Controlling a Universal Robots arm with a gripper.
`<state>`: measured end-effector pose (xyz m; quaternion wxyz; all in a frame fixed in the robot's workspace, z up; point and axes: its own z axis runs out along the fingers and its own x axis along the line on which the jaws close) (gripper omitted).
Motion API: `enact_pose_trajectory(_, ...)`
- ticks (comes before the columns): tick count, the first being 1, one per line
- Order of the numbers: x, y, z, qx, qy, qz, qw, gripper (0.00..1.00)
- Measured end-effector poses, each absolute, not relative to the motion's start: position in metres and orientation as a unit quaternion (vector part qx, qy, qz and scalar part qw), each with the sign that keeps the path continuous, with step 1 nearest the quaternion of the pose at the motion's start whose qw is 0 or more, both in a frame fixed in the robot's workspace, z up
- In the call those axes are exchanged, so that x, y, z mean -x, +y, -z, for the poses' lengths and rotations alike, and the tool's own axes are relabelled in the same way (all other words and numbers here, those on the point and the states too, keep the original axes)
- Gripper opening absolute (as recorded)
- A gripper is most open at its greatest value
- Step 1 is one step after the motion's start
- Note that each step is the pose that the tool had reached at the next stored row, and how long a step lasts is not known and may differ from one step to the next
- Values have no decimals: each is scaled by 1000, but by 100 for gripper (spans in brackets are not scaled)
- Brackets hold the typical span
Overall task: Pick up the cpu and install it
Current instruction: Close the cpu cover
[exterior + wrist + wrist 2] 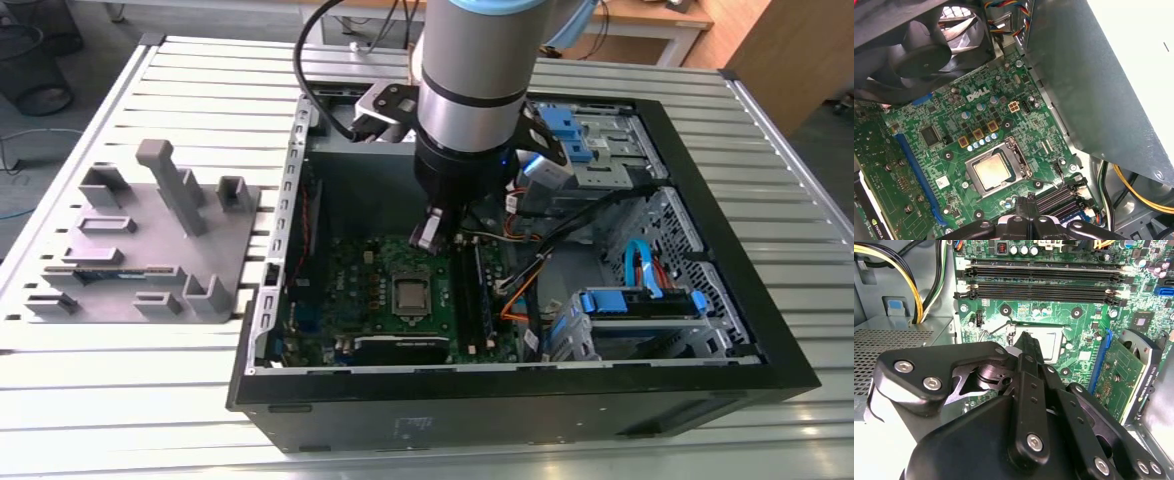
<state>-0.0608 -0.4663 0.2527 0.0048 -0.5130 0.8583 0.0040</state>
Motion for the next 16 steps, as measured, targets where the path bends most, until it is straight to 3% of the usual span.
enact_pose_trajectory(16,64,-474,-253,513,858,-3,6,11)
